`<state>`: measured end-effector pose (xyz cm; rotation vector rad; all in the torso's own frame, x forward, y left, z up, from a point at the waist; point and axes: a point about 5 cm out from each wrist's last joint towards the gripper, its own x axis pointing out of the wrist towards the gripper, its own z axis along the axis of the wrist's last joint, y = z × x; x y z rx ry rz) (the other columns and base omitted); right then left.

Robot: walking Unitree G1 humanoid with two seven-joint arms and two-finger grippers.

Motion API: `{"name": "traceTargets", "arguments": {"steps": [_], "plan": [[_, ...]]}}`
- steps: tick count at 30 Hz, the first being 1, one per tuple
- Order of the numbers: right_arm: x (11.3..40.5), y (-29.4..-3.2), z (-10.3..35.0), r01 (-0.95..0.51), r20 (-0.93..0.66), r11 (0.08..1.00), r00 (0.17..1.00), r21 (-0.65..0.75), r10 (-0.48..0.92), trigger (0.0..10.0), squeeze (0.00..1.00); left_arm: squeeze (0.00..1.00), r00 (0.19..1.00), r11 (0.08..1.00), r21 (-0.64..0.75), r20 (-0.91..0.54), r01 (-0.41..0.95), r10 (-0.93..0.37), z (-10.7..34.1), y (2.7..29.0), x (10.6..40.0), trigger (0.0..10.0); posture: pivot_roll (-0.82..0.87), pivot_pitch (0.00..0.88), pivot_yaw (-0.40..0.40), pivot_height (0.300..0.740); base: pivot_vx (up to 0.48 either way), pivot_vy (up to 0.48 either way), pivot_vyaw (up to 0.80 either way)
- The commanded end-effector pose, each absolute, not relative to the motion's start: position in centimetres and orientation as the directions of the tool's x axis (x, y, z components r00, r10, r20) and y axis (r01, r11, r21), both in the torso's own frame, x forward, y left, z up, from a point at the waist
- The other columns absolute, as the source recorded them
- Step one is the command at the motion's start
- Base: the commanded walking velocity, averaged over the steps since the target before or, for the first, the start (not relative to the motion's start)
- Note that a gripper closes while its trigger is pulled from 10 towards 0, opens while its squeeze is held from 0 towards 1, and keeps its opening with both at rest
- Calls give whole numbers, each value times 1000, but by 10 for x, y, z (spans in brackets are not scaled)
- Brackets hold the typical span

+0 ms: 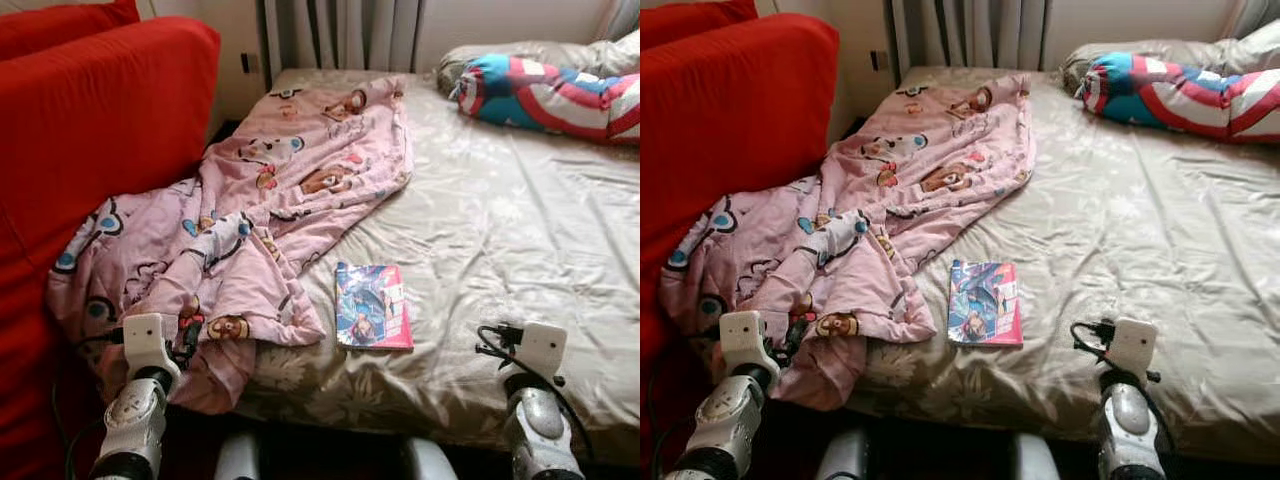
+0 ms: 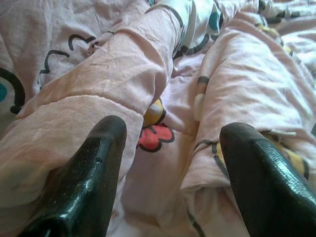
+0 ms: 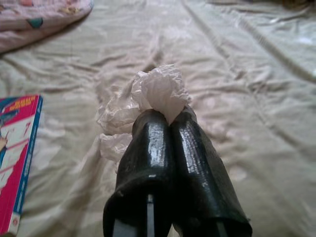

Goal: Clean up the room

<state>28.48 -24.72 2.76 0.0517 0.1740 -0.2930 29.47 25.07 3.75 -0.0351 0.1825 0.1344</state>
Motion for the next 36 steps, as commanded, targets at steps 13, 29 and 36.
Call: {"name": "traceTargets", "arguments": {"steps": [13, 29, 36], "plan": [[229, -266, -30, 295, -520, 953, 805, -64, -285, 10000, 0, 0, 884, 984, -10, -442, -176, 154, -21, 238, 249, 10000, 102, 0, -70, 622, 0, 0, 0], [182, -244, -71, 307, -733, 950, 632, -62, -252, 10000, 0, 0, 735, 989, 56, -663, -135, 138, -59, 234, 204, 10000, 87, 0, -32, 722, 0, 0, 0], [162, -242, -81, 349, -773, 936, 581, -46, -254, 10000, 0, 0, 699, 984, 75, -696, -162, 168, -61, 246, 198, 10000, 24, 0, 8, 740, 0, 0, 0]]}}
